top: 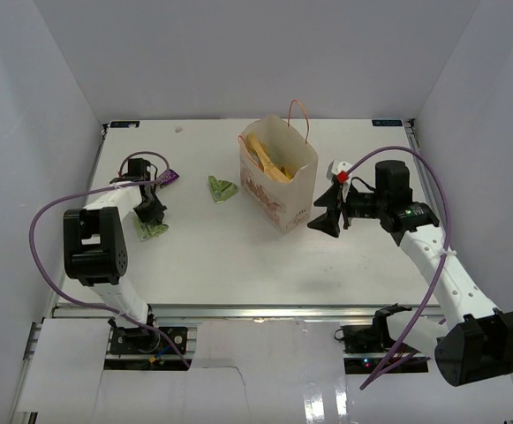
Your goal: Place the snacks into the paper bag
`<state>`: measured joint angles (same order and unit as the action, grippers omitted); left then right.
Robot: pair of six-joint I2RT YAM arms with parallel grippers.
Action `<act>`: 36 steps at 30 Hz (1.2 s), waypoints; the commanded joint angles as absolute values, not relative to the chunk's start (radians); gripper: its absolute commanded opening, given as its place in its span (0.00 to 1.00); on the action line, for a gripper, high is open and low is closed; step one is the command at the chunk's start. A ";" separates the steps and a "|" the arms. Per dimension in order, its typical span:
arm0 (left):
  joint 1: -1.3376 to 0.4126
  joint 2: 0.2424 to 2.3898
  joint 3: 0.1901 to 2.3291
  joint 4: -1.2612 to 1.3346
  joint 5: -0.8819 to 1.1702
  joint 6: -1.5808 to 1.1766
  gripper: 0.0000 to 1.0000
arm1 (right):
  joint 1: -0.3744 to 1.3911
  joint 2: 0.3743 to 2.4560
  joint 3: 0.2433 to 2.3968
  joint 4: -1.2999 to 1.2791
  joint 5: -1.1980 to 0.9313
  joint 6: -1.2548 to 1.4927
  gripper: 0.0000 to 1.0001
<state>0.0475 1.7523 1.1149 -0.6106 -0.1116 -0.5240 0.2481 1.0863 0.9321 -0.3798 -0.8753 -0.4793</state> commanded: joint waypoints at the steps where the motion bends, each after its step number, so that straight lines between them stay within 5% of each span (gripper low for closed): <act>1: 0.031 1.651 1.068 -0.600 -0.042 -0.497 0.08 | 0.250 1.065 0.936 -0.501 -1.055 -0.592 0.71; 10: -0.017 1.289 0.862 -0.453 0.339 -0.569 0.00 | 0.386 1.091 0.953 -0.621 -1.049 -0.775 0.70; 17: -0.087 1.105 0.692 -0.298 0.635 -0.689 0.00 | 0.561 1.169 0.969 -0.345 -0.890 -0.451 0.69; 24: -0.169 0.936 0.592 -0.230 0.736 -0.712 0.00 | 0.744 1.324 1.077 -0.203 -0.723 -0.278 0.68; 28: -0.172 0.864 0.532 -0.187 0.744 -0.840 0.00 | 0.874 1.374 1.089 -0.101 -0.429 -0.133 0.66; 36: -0.173 0.789 0.436 -0.046 0.716 -1.092 0.00 | 1.037 1.492 1.158 -0.035 -0.192 -0.008 0.76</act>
